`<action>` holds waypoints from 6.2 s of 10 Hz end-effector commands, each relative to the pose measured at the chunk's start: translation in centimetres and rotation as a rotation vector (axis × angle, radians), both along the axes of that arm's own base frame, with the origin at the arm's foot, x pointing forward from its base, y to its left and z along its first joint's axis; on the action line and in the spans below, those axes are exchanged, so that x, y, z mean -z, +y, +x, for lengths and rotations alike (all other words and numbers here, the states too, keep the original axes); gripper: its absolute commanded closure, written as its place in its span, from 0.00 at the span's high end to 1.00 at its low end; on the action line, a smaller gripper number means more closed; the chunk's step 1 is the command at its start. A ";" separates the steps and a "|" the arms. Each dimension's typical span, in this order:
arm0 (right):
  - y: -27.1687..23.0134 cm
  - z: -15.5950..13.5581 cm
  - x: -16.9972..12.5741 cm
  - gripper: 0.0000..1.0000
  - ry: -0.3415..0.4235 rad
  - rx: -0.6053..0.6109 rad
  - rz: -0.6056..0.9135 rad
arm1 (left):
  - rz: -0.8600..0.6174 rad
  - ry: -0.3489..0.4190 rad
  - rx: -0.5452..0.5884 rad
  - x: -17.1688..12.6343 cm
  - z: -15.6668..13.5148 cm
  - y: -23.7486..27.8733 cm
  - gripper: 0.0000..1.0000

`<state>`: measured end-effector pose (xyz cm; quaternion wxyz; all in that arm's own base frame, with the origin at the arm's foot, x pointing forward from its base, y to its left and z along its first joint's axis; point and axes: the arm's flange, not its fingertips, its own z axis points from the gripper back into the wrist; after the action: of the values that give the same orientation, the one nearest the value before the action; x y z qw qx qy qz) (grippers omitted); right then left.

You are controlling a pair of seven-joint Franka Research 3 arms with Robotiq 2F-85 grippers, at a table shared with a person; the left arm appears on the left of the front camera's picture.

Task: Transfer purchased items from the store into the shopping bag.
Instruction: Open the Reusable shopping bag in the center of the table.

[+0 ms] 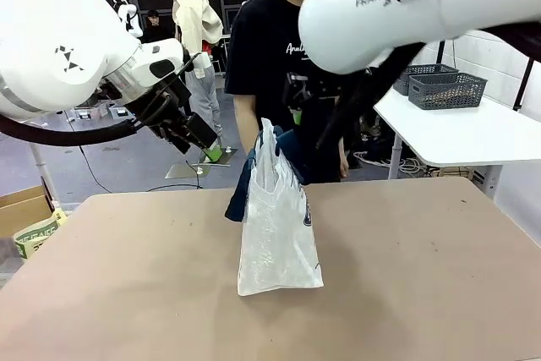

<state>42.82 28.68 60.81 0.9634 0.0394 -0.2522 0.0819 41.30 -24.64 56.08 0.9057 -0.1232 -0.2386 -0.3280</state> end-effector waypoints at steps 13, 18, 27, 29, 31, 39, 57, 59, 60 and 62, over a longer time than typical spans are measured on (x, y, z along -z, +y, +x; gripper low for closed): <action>1.7 5.2 4.0 1.00 0.224 -0.076 0.115 | -0.108 0.089 0.081 -0.4 1.4 -4.3 1.00; 2.3 4.8 7.2 1.00 0.300 -0.077 0.088 | -0.101 0.100 0.096 -0.4 1.4 -5.2 1.00; 1.7 5.9 8.0 1.00 0.259 -0.100 0.132 | -0.074 0.283 -0.262 -0.6 0.8 -6.9 1.00; 1.6 5.9 8.2 1.00 0.265 -0.105 0.130 | -0.104 0.287 -0.286 -1.2 1.3 -7.2 1.00; 1.6 5.8 8.7 1.00 0.273 -0.105 0.132 | -0.123 0.295 -0.309 -1.3 1.8 -7.5 1.00; 2.0 6.2 8.1 1.00 0.279 -0.078 0.117 | -0.104 0.334 -0.296 0.8 2.7 -7.8 1.00; -4.6 3.1 7.7 0.00 0.233 -0.209 -0.156 | 0.080 0.146 -0.303 2.5 1.2 0.6 0.00; -4.7 3.2 7.7 0.00 0.219 -0.281 -0.151 | 0.090 0.142 -0.240 3.0 1.2 0.5 0.00; -4.8 3.4 7.8 0.00 0.201 -0.297 -0.151 | 0.098 0.137 -0.200 3.4 1.2 0.2 0.00; -4.8 3.7 8.2 0.00 0.202 -0.338 -0.129 | 0.096 0.146 -0.177 3.8 1.1 -0.1 0.00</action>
<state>46.25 24.45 53.17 0.9608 0.0102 -0.1375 0.2407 42.42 -25.27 52.76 0.9554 -0.0781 -0.1580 -0.2369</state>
